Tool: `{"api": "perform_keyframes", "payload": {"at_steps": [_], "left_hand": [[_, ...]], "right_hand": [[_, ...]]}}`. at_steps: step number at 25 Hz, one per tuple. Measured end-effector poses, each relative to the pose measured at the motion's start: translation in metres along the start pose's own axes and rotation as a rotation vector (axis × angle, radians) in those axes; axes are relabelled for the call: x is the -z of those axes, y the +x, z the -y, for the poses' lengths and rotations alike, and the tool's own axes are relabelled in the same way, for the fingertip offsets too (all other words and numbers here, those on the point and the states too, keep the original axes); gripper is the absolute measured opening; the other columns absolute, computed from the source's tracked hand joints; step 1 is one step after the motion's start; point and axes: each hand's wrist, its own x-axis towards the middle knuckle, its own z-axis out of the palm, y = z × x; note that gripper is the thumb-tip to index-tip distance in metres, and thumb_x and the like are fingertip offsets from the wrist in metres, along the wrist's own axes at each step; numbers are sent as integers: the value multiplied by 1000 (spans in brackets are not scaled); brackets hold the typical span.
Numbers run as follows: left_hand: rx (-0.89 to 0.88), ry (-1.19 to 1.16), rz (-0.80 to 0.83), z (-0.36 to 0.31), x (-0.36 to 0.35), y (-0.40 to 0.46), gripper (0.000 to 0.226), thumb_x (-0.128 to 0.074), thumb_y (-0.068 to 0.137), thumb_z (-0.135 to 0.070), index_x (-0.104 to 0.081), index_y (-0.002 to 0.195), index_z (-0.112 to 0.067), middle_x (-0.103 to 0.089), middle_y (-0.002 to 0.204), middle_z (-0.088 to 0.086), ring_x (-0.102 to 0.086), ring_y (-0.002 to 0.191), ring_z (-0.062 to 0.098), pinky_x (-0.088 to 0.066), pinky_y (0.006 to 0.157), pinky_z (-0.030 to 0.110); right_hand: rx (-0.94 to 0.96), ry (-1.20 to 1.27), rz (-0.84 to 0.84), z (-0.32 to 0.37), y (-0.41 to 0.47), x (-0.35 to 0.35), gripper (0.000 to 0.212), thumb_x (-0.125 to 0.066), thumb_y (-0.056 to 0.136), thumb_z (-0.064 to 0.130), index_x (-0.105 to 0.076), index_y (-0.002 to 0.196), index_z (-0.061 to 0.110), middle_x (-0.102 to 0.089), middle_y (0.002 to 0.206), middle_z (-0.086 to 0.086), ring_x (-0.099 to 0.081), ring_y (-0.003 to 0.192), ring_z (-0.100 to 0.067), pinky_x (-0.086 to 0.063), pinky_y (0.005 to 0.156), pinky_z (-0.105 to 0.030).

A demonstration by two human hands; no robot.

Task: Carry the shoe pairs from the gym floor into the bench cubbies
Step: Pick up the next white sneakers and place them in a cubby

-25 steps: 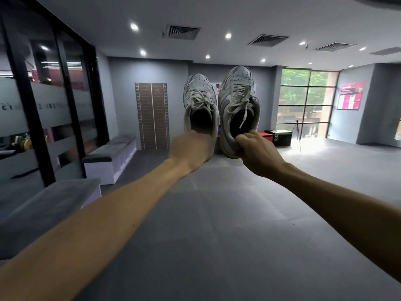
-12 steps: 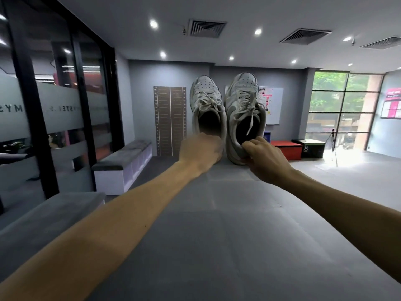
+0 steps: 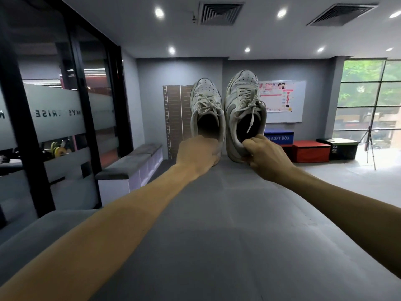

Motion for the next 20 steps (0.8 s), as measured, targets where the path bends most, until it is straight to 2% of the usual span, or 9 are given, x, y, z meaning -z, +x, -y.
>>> {"api": "perform_keyframes", "payload": {"at_steps": [2, 6, 11, 15, 18, 20], "left_hand": [[27, 18, 21, 20, -37, 38, 19, -60, 88, -37, -57, 84, -19, -63, 85, 3, -61, 84, 25, -34, 64, 30], [90, 62, 10, 72, -113, 133, 16, -59, 89, -35, -58, 84, -20, -61, 82, 1, -61, 83, 24, -34, 64, 30], [140, 130, 34, 143, -194, 216, 16, -59, 88, -34, -60, 89, -18, -63, 88, 4, -61, 87, 25, -35, 64, 30], [197, 201, 26, 226, -272, 275, 21, -57, 89, -39, -60, 93, -19, -64, 92, 5, -61, 89, 26, -37, 66, 31], [242, 242, 42, 295, -317, 312, 22, -55, 91, -39, -60, 97, -19, -64, 95, 5, -62, 91, 27, -38, 68, 31], [290, 277, 47, 345, -344, 337, 23, -54, 91, -40, -60, 95, -18, -64, 94, 5, -62, 91, 28, -38, 68, 31]], "right_hand": [[3, 21, 12, -28, 39, -38, 21, -57, 79, 4, -40, 79, 17, -56, 90, -4, -46, 95, -23, -39, 60, -36], [44, 72, -3, -92, 144, -129, 18, -57, 79, 6, -43, 80, 16, -57, 92, -4, -46, 95, -24, -34, 61, -34], [98, 109, -32, -137, 243, -239, 15, -60, 77, 5, -48, 81, 13, -57, 88, -3, -48, 92, -25, -35, 58, -33], [186, 139, -33, -158, 330, -349, 19, -62, 76, 4, -46, 79, 14, -57, 87, -2, -48, 91, -25, -38, 56, -33], [269, 193, -41, -158, 396, -421, 32, -64, 77, 4, -36, 76, 21, -57, 86, -3, -49, 88, -25, -31, 57, -30], [322, 247, -42, -154, 448, -472, 33, -65, 77, 5, -37, 76, 22, -57, 86, -4, -49, 87, -26, -30, 57, -30]]}}
